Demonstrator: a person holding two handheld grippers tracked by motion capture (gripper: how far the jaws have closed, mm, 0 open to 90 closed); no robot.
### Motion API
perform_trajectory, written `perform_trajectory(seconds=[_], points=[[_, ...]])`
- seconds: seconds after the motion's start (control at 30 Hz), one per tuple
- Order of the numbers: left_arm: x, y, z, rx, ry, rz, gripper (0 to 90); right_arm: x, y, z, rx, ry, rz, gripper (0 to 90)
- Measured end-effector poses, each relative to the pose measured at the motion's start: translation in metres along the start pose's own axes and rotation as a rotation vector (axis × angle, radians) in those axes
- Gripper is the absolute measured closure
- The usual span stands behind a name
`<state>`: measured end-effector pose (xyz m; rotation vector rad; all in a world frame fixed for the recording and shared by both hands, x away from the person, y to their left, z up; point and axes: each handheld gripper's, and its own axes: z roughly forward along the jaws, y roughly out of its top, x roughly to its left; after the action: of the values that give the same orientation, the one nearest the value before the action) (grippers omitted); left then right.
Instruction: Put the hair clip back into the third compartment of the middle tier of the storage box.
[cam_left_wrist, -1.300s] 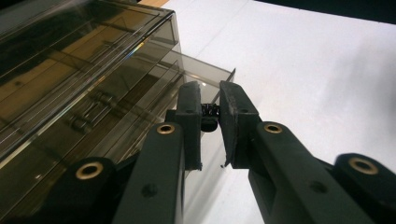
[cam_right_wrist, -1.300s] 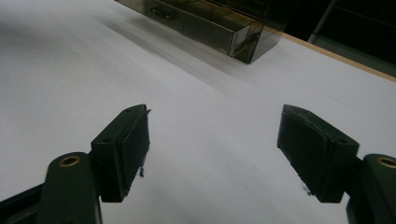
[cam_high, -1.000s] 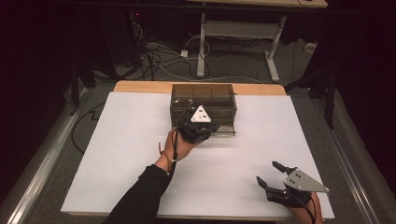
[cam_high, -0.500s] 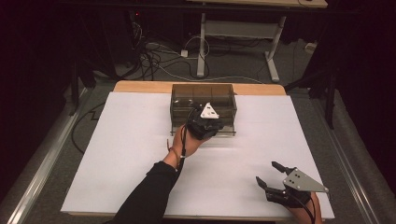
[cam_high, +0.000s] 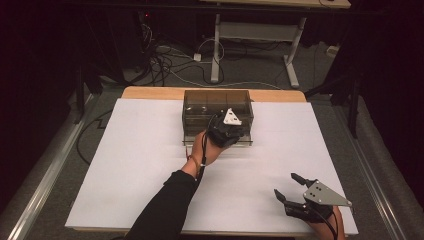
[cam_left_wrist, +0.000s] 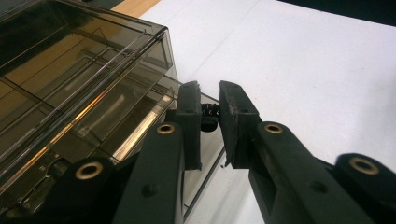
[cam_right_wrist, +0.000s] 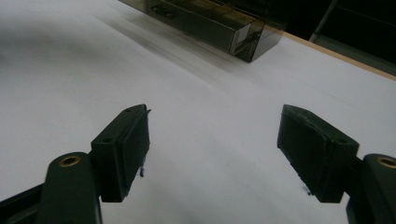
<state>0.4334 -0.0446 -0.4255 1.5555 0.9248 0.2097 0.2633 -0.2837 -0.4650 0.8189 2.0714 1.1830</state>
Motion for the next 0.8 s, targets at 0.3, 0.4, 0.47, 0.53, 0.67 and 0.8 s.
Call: perform_trajectory(seconds=[0.3, 0.4, 0.47, 0.53, 0.67, 0.8], points=[[0.0033, -0.0021, 0.0052, 0.016, 0.016, -0.005, 76.5, 0.0004, -0.0001, 0.0002, 0.005, -0.001, -0.001, 25.4], [0.0039, -0.0022, 0.0061, 0.02, 0.021, -0.003, 76.5, 0.0013, -0.0001, 0.001, 0.01, 0.0, -0.014, 25.5], [0.0042, -0.0023, 0.0066, 0.017, 0.023, -0.005, 76.6, 0.0018, 0.0, 0.0011, 0.012, 0.002, -0.017, 25.5], [0.0049, -0.0024, 0.0069, 0.019, 0.022, -0.008, 76.6, 0.0021, 0.0, 0.001, 0.013, 0.002, -0.015, 25.5], [0.0054, -0.0032, 0.0079, 0.019, 0.03, -0.004, 74.9, 0.0016, 0.0, 0.0008, 0.012, 0.003, -0.015, 25.5], [0.0053, -0.0034, 0.0081, 0.018, 0.029, -0.001, 72.1, 0.0018, 0.0, 0.0008, 0.013, 0.002, -0.016, 25.5]])
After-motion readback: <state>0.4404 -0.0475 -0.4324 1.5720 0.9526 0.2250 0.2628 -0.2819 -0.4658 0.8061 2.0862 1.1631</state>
